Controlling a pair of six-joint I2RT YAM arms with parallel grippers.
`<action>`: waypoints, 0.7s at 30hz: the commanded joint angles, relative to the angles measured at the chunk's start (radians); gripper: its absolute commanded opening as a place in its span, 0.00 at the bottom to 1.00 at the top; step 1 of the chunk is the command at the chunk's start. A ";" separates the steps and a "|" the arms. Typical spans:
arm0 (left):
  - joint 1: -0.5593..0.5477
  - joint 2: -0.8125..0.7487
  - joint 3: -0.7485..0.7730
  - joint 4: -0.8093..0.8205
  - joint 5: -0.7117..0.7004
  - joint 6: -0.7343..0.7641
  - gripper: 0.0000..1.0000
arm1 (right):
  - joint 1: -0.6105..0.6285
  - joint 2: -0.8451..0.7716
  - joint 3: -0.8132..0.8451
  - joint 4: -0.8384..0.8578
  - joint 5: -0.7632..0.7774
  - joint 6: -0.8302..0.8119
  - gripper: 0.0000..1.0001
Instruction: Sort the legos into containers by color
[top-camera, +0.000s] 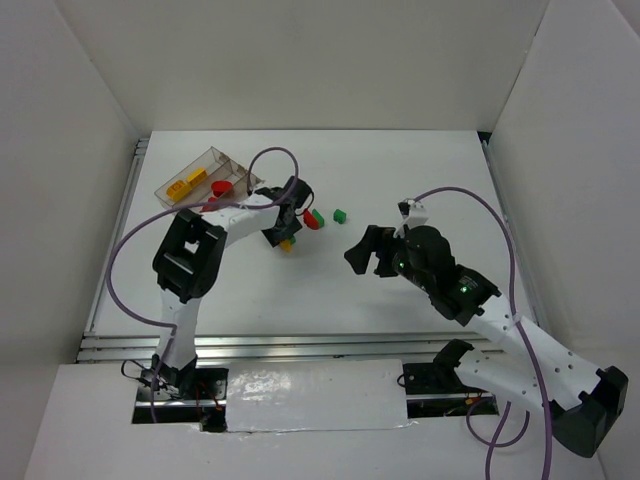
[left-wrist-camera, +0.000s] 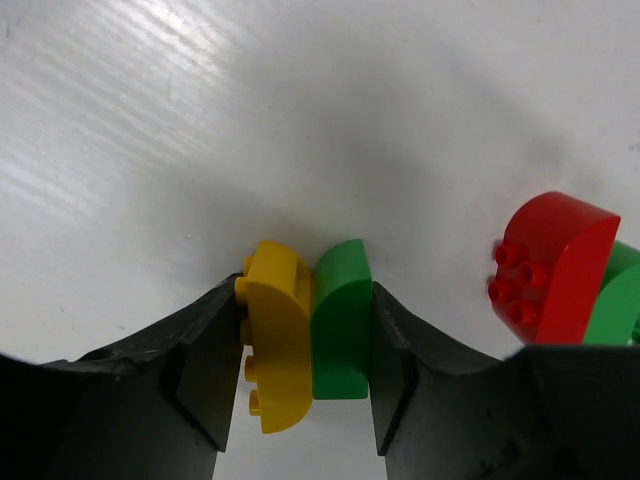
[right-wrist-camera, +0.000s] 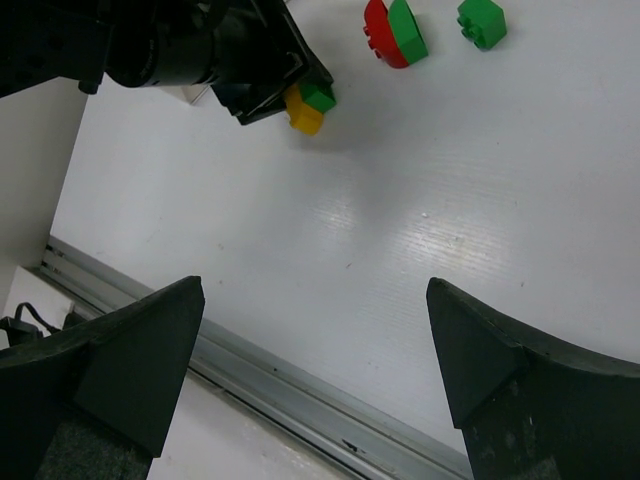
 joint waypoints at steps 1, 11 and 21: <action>0.007 -0.039 -0.062 0.035 0.027 0.016 0.22 | -0.002 -0.002 -0.013 0.061 -0.009 0.003 1.00; -0.070 -0.430 -0.265 0.213 0.054 0.235 0.00 | -0.038 0.029 -0.160 0.324 -0.183 0.158 1.00; -0.125 -0.808 -0.478 0.322 0.198 0.088 0.00 | 0.079 0.101 -0.283 0.838 -0.183 0.241 0.95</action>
